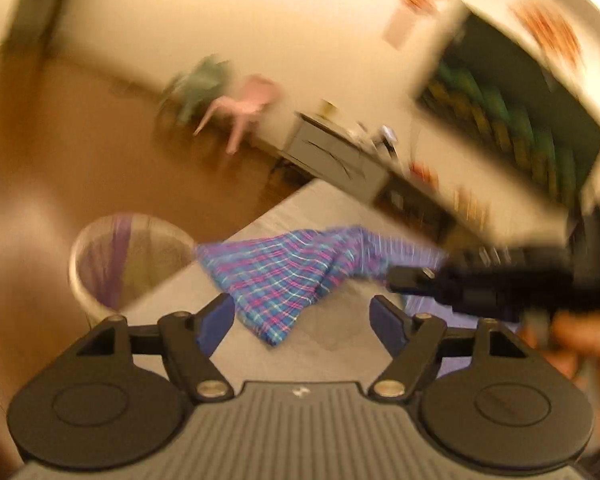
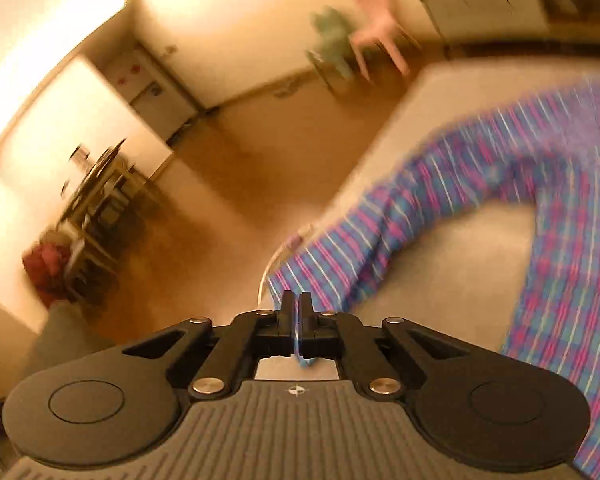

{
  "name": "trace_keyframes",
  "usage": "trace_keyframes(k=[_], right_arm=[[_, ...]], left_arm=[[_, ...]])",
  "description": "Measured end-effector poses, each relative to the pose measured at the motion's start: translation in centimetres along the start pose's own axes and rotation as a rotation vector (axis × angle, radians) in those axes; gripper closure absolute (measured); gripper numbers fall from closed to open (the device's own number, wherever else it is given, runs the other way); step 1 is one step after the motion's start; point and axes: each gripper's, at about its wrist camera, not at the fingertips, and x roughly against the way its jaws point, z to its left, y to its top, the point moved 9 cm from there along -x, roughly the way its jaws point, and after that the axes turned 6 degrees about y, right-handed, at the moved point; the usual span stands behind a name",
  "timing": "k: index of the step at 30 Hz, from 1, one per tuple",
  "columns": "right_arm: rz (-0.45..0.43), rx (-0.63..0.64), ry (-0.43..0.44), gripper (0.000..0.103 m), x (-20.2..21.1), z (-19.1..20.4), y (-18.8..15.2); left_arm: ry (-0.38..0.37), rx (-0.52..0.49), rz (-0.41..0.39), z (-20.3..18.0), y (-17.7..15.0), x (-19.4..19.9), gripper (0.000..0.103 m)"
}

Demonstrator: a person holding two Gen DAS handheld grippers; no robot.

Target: Fold clothes

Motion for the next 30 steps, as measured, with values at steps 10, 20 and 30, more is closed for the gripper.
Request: trace_keyframes(k=[10, 20, 30], right_arm=[[-0.064, -0.214, 0.091, 0.053, -0.1, -3.1, 1.5], [-0.050, -0.250, 0.173, 0.017, -3.7, -4.1, 2.6], [-0.030, -0.061, 0.090, 0.091, 0.5, -4.0, 3.4]], left_arm=[[0.041, -0.345, 0.180, -1.4, -2.8, -11.9, 0.066], [-0.217, -0.071, 0.109, -0.1, 0.6, -7.7, 0.101], [-0.279, -0.308, 0.064, -6.1, -1.2, -4.4, 0.100]])
